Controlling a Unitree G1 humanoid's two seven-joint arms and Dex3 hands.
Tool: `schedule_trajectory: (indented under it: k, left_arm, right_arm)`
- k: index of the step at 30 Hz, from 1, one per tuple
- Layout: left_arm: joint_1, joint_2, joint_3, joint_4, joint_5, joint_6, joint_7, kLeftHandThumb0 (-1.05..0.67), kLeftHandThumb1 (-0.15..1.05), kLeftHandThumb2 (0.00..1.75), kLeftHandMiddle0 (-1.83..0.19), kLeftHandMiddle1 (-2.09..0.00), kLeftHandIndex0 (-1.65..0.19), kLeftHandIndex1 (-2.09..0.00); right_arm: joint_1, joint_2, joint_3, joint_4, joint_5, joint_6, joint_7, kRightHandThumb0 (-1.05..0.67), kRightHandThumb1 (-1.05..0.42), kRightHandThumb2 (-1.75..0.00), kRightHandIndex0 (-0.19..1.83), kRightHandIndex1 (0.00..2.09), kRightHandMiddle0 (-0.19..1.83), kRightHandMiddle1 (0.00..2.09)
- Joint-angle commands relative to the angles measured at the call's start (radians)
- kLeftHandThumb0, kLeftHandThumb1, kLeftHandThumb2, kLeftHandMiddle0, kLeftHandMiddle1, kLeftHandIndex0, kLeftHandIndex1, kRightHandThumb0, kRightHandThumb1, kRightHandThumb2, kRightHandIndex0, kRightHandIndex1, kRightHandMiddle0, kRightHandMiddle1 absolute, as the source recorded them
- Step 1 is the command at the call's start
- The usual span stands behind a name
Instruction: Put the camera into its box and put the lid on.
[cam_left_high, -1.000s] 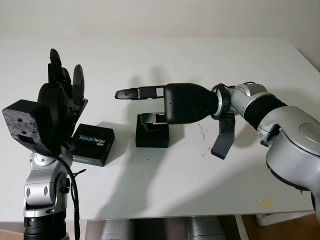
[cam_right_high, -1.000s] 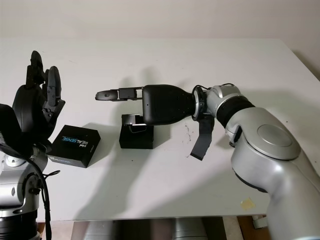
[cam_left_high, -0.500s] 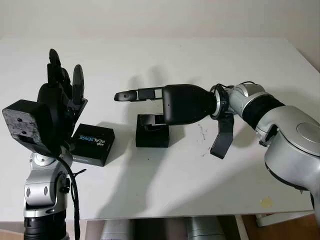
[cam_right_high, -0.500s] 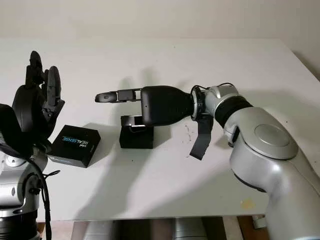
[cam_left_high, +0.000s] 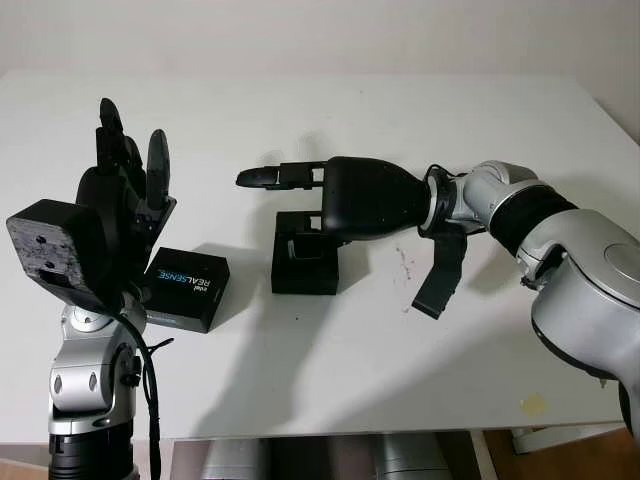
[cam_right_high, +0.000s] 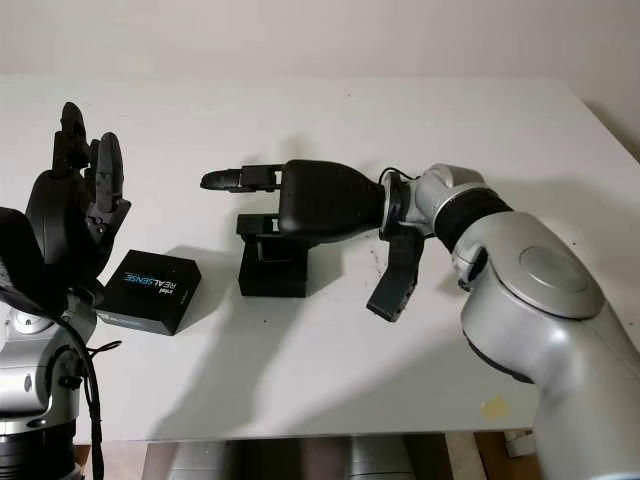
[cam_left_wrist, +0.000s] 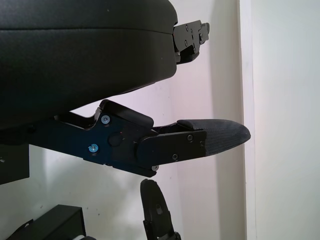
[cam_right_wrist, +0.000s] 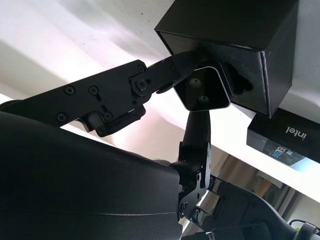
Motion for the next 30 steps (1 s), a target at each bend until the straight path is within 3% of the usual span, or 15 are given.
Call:
schedule_trajectory:
  k: [1,22,30]
  left_arm:
    - [-0.001,0.003,0.001,-0.022,0.003,0.0,-0.001,-0.74,1.05,0.54,0.19,0.0,0.19,0.0]
    - [-0.002,0.0,0.002,-0.024,-0.002,0.004,-0.004,-0.75,1.05,0.53,0.19,0.0,0.19,0.0]
    - [0.0,-0.001,-0.002,-0.032,0.006,0.02,0.006,-0.77,1.05,0.52,0.19,0.0,0.19,0.0]
  right_arm:
    - [-0.021,-0.021,-0.022,-0.014,0.017,-0.016,0.013,-0.44,-0.95,-0.05,0.29,0.09,0.4,1.37]
    - [-0.04,-0.046,-0.087,-0.042,0.054,-0.055,0.032,-0.44,-0.93,-0.05,0.35,0.1,0.46,1.31]
    - [-0.048,-0.06,-0.199,-0.043,0.193,-0.167,0.323,-0.39,-0.95,-0.06,0.29,0.06,0.45,1.23]
